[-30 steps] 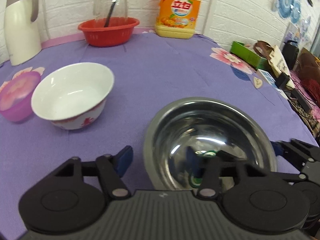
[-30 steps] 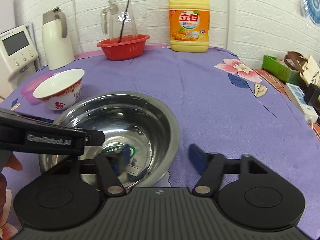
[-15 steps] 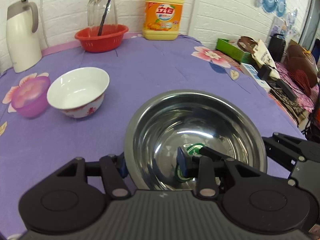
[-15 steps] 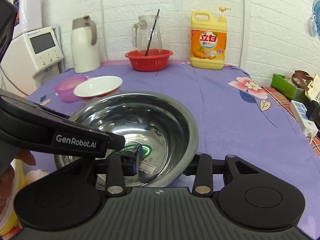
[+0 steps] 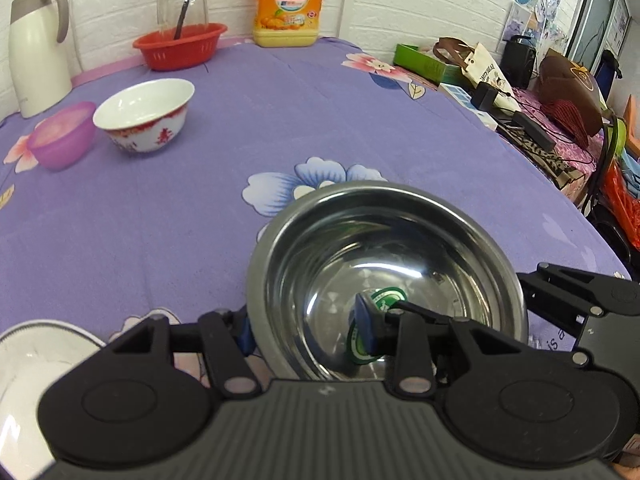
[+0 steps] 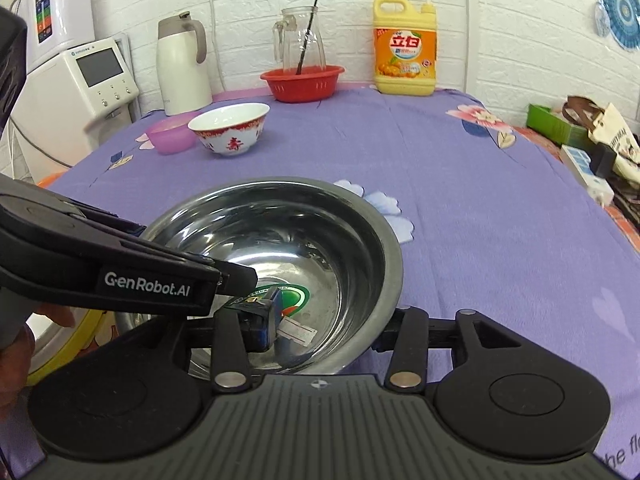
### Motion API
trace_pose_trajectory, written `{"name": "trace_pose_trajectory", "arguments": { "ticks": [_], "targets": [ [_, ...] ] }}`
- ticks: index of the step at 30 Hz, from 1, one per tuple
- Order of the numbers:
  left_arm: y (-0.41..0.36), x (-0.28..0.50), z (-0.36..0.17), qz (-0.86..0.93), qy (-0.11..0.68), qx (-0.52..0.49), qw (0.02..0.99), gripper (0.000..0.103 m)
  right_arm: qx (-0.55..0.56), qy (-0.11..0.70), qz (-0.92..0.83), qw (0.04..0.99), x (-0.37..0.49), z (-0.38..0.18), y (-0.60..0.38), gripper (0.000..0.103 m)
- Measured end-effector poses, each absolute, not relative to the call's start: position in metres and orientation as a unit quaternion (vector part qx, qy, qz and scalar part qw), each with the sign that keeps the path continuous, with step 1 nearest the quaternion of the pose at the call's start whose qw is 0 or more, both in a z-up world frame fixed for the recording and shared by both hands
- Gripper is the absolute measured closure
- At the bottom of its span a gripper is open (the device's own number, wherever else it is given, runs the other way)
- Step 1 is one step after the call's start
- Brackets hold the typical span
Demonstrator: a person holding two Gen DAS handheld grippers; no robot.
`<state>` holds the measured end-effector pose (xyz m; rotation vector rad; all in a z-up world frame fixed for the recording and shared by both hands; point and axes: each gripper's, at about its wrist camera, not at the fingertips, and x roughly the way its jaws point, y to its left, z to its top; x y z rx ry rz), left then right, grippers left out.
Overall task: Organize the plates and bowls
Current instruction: 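Lower the steel bowl onto the plate stack and open the left tool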
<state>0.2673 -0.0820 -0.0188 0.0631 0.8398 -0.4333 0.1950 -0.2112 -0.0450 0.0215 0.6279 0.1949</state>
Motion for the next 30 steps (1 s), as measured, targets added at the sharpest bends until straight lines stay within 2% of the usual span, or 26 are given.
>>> {"name": "trace_pose_trajectory", "arguments": {
  "ticks": [9, 11, 13, 15, 17, 25, 29, 30],
  "targets": [
    [-0.081, 0.27, -0.029, -0.212, 0.409, 0.019, 0.887, 0.069, 0.015, 0.311, 0.096, 0.945, 0.194, -0.053, -0.21, 0.018],
    [-0.083, 0.27, -0.03, -0.214, 0.405, 0.021, 0.889, 0.069, 0.014, 0.311, 0.097, 0.945, 0.193, -0.053, -0.211, 0.01],
    [-0.083, 0.271, -0.029, -0.215, 0.405, 0.015, 0.889, 0.064, 0.029, 0.317, 0.1, 0.943, 0.193, -0.052, -0.215, 0.0],
    [-0.079, 0.271, -0.024, -0.201, 0.399, 0.009, 0.895, 0.043, 0.037, 0.312, 0.093, 0.945, 0.191, -0.048, -0.22, 0.0],
    [-0.074, 0.268, -0.013, -0.193, 0.382, 0.008, 0.904, 0.036, 0.035, 0.297, 0.081, 0.951, 0.186, -0.04, -0.225, 0.0],
    [-0.052, 0.264, 0.026, -0.164, 0.327, -0.007, 0.931, 0.026, 0.062, 0.26, 0.064, 0.962, 0.177, -0.015, -0.246, 0.0],
    [-0.042, 0.26, 0.031, -0.158, 0.313, -0.009, 0.936, 0.011, 0.065, 0.266, 0.075, 0.959, 0.182, -0.013, -0.243, 0.0],
    [-0.041, 0.26, 0.032, -0.156, 0.31, -0.006, 0.938, 0.011, 0.062, 0.266, 0.077, 0.959, 0.184, -0.011, -0.24, 0.0]
  ]
}}
